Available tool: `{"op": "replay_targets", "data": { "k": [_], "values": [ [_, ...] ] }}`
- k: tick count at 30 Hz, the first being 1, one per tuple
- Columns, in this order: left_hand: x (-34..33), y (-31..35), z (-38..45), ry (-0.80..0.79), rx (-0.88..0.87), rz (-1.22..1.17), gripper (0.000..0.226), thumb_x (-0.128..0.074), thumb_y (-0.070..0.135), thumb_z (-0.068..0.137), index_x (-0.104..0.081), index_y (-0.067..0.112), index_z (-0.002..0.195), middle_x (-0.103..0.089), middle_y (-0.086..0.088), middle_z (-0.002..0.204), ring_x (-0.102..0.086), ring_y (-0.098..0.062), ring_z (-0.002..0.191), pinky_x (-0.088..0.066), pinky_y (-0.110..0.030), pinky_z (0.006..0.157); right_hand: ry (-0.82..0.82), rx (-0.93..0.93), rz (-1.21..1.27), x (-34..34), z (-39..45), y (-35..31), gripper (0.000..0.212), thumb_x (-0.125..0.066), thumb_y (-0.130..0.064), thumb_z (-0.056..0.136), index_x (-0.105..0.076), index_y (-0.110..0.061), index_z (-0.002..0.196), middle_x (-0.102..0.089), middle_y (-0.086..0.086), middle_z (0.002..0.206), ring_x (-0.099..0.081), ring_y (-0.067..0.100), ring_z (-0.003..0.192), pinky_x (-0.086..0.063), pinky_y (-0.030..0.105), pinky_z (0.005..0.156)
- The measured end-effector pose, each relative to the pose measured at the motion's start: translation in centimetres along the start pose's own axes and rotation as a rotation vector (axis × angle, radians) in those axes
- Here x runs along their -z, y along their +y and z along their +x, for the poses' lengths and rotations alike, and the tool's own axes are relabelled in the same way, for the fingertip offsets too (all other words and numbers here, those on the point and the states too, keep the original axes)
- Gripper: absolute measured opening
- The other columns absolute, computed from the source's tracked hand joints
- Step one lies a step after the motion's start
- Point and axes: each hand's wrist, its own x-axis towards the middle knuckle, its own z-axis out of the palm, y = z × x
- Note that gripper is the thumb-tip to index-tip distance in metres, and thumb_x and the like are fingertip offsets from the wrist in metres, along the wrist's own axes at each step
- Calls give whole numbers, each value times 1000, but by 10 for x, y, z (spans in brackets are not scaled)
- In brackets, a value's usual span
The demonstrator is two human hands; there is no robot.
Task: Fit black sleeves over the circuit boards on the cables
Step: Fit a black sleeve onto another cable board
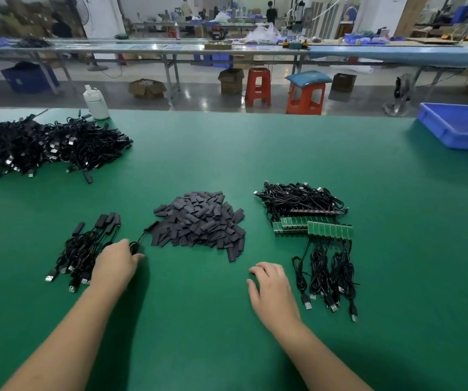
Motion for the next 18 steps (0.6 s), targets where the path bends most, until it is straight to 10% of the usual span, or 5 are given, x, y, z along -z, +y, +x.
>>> {"op": "replay_targets", "data": {
  "k": [8, 18],
  "values": [
    [-9, -11, -8, 225, -228, 197, 23, -61, 29, 92, -70, 10, 102, -65, -10, 101, -55, -30, 93, -47, -39, 74, 2, 4, -14, -2, -2, 3, 31, -50, -34, 100, -61, -23, 127, -54, -13, 125, -41, 7, 122, -34, 25, 109],
    [-16, -16, 0, 59, -115, 199, 20, -51, -2, 89, -63, 4, 103, -51, -10, 132, -43, -27, 117, -48, -35, 80, 2, -3, -8, -4, -3, 4, 30, -51, -33, 100, -62, -23, 126, -55, -13, 125, -41, 7, 123, -34, 25, 108]
  ]
}}
